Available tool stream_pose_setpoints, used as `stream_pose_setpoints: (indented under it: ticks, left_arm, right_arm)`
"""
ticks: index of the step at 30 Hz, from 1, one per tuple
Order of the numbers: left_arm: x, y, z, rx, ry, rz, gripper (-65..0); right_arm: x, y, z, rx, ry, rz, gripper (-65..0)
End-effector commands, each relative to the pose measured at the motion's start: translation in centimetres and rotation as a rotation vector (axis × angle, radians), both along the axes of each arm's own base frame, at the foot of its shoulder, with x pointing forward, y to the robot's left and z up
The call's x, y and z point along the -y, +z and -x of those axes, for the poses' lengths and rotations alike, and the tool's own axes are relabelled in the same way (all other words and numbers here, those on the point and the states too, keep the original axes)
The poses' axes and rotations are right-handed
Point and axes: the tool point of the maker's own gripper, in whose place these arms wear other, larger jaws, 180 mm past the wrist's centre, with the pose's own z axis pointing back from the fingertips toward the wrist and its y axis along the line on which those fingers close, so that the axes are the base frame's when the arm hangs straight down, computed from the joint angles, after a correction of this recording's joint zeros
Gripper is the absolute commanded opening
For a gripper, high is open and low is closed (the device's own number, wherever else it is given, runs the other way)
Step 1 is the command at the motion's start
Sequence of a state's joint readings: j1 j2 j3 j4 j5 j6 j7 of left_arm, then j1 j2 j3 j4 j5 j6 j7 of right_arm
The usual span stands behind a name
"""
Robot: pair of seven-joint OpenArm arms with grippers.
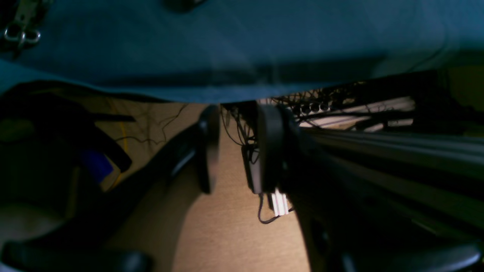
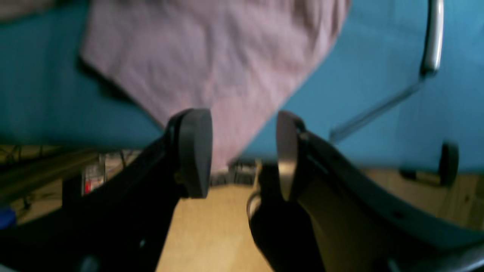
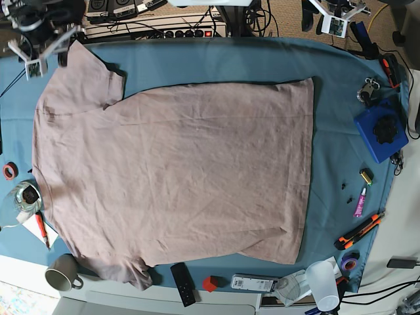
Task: Fold the T-shirt properly
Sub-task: 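Move both grippers down to the shirt's shoulder corners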
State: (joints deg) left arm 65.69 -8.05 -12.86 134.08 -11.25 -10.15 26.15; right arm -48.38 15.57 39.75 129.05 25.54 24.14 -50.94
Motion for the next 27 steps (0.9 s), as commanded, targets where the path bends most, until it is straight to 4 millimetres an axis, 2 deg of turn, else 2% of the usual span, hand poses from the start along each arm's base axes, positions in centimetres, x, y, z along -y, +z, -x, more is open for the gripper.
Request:
stream_pose_setpoints:
  ticks: [1,7,13,17,24,27]
  left_arm:
    - [0.1,0.6,-0.1,0.021,-0.003,0.008,-46.0]
    - [0.1,0.6,-0.1,0.021,-0.003,0.008,-46.0]
    - [0.1,0.7,-0.1,0.021,-0.003,0.008,-46.0]
    - [0.1,0.7,-0.1,0.021,-0.003,0.008,-46.0]
    - [0.1,0.7,-0.2,0.022,-0.003,0.008,-46.0]
    - [0.1,0.7,-0.2,0.022,-0.003,0.008,-46.0]
  right_arm:
    - [0.4,0.7,-0.5,0.028,0.003,0.015,-37.4]
    - [3.5,-1.0,-1.1,0.051,-0.110,-0.051,-37.4]
    - [5.6,-1.6,-1.1,0.086,-0.171,-0.281,-37.4]
    - [6.6,-3.4,-0.6,0.070,-0.200,-0.397,-37.4]
    - [7.0,-6.7,0.1,0.059,-0.260,-0.581,-37.4]
    - [6.2,-7.6,-0.2,0.053,-0.275,-0.676,-37.4]
